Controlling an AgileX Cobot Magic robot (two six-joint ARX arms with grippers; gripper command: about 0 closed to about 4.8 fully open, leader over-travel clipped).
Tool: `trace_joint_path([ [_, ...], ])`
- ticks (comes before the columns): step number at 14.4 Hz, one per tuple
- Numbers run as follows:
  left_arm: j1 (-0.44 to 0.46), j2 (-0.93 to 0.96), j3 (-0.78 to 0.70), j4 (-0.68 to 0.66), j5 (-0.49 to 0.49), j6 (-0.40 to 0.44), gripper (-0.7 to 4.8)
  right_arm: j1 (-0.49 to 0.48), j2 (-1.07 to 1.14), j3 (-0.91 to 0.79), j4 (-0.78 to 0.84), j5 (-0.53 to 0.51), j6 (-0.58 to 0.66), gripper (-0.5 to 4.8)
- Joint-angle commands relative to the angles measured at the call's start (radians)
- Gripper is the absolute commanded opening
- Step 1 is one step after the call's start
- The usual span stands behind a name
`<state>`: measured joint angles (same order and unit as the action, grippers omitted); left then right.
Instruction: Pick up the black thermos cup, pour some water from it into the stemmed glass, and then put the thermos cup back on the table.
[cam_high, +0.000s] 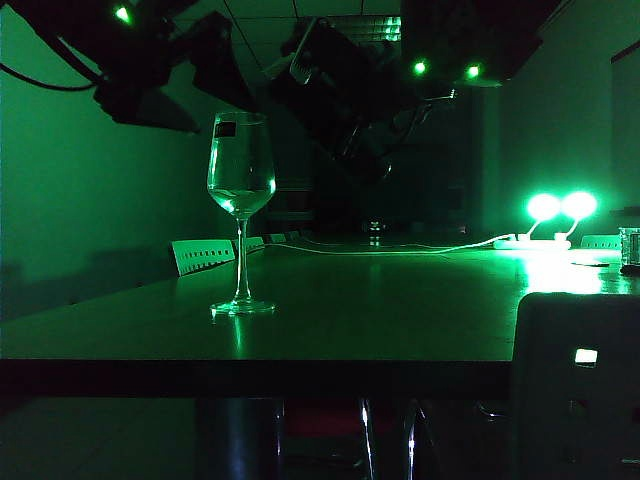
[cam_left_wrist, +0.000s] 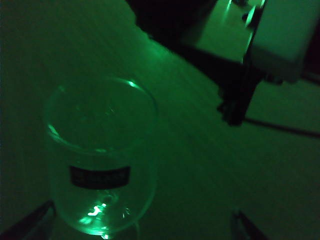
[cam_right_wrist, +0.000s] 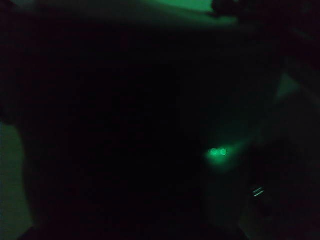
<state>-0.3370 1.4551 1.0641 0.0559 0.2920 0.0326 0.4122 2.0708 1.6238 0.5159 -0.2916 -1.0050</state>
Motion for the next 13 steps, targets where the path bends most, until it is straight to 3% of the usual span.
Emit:
trace_joint_path([
  [1, -0.002, 0.016, 0.006, 0.005, 0.000, -0.007, 4.79, 0.014, -0.025, 0.018, 0.126, -0.003, -0.116, 1.56],
  [8, -0.001, 0.019, 0.005, -0.031, -0.003, -0.006, 4.79, 0.014, -0.024, 0.017, 0.140, -0.003, -0.259, 1.56],
  [13, -0.001, 0.019, 0.005, -0.037, -0.026, -0.006, 4.79, 0.015, -0.024, 0.017, 0.145, -0.003, -0.261, 1.56],
])
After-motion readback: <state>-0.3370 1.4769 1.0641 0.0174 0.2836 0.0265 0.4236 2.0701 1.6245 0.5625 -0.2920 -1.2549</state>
